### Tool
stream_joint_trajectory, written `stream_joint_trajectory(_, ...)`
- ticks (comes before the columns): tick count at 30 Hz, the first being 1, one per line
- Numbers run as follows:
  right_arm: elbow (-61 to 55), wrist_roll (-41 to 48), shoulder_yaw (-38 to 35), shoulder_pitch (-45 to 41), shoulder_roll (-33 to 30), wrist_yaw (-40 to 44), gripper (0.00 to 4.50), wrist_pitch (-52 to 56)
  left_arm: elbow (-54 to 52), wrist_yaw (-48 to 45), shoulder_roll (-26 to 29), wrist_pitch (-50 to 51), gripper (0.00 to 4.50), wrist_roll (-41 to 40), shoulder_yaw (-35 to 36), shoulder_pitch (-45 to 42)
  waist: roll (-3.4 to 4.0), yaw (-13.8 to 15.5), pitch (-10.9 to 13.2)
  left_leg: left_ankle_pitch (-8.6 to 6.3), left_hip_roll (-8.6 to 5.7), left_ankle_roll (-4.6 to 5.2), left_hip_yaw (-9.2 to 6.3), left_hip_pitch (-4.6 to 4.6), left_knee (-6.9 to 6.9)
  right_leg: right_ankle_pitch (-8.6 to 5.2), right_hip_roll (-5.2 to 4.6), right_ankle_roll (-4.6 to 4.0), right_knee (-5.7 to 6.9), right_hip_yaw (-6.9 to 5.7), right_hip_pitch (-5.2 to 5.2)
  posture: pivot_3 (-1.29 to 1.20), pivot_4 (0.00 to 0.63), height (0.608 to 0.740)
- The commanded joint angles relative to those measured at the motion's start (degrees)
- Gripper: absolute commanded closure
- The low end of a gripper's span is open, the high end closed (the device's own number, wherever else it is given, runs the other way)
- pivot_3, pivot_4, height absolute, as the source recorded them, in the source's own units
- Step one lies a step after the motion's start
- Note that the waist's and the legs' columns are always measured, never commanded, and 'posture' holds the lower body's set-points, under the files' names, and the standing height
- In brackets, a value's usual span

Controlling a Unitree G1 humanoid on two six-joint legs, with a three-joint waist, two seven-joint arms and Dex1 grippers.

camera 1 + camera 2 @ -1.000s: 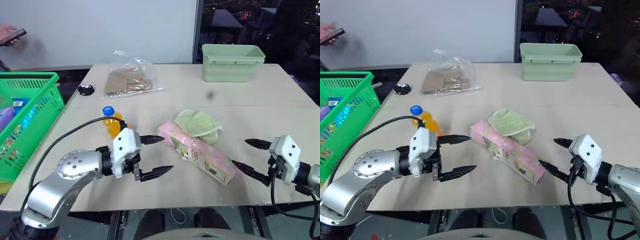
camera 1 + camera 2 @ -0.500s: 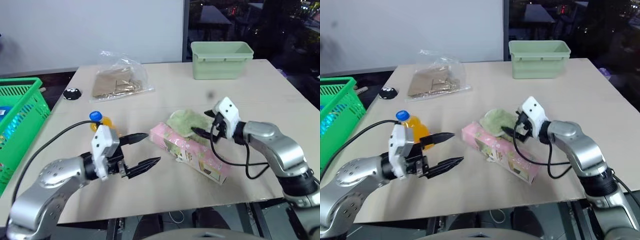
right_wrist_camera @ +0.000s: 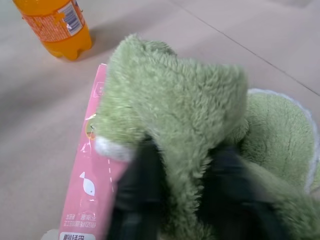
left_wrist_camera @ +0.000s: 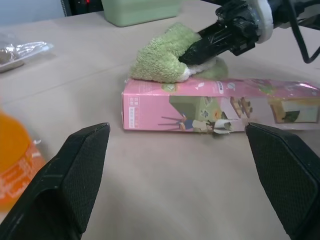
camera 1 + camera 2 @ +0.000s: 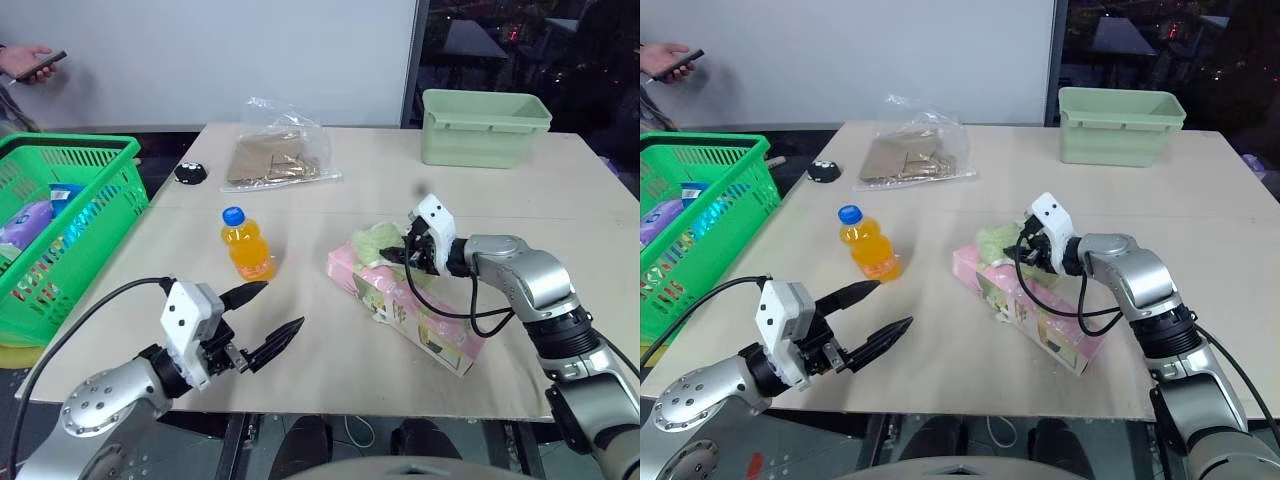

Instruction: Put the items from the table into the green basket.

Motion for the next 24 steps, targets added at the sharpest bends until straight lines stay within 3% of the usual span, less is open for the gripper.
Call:
stream_joint_trajectory(1, -3.8, 2.0, -9.1, -0.9, -0.6, -2.3, 4.47, -2.8, 0.7, -1.3, 0.2, -2.0, 0.0, -0.3, 0.2, -1.4, 0.04, 0.0, 0.0, 0.0, 0.0, 0.0, 0.0, -0.02, 0.0, 0.01, 0.0, 0.02, 0.01, 0.0, -0.02, 0.08, 0.0, 0.74)
stream_joint_trajectory(3, -5.6, 2.5, -13.9, -0.6, -2.2, -4.2, 4.47, -3.1, 1.6, -2.3, 0.3, -2.7, 0.0, -0.8, 0.8, -1.6, 0.1, 0.0, 0.1, 0.0, 0.0, 0.0, -0.01, -0.08, -0.03, 0.04, 0.0, 0.08, 0.02, -0.01, -0.08, 0.06, 0.0, 0.74)
stream_joint_trajectory(10, -5.1, -1.4, -28.9, 4.1, -23.8, -2.3, 4.47, -4.6, 5.7, -7.0, 0.6, -5.8, 0.0, -0.4, -0.2, -3.0, 0.16, 0.2, 0.1, -0.02, -0.06, 0.01, 0.04, -0.17, -0.03, -0.03, -0.09, -0.04, -0.2, 0.01, -0.04, 0.0, 0.0, 0.74)
stream_joint_trajectory(15, -2.3, -4.2, -36.2, 9.5, -33.5, -2.3, 4.47, -5.7, 7.9, -7.4, 0.5, -5.6, 0.0, 0.4, -4.1, -8.1, 0.41, -0.6, 0.1, -0.02, -0.02, 0.02, 0.25, -0.06, -0.03, -0.13, -0.06, 0.14, -0.21, 0.17, -0.05, -0.03, 0.0, 0.74)
stream_joint_trajectory(19, 2.7, -5.9, -36.4, 11.4, -33.8, -4.2, 4.47, -6.0, 9.3, -7.2, 0.2, -4.4, 0.0, 0.2, -7.7, -13.9, 0.48, -2.5, 0.0, -0.01, -0.01, 0.03, 0.52, 0.03, -0.01, -0.11, -0.05, 0.2, -0.2, 0.45, -0.04, -0.07, 0.0, 0.74)
stream_joint_trajectory(24, 12.6, -10.1, -28.3, 14.4, -29.8, -4.2, 4.47, -11.0, 7.9, -10.0, 1.5, -1.1, 0.0, -5.4, -9.6, -18.9, 0.15, -4.7, -0.2, -0.04, 0.0, 0.08, 0.65, 0.12, 0.01, -0.08, -0.01, 0.3, -0.21, 0.65, 0.03, -0.07, 0.0, 0.74)
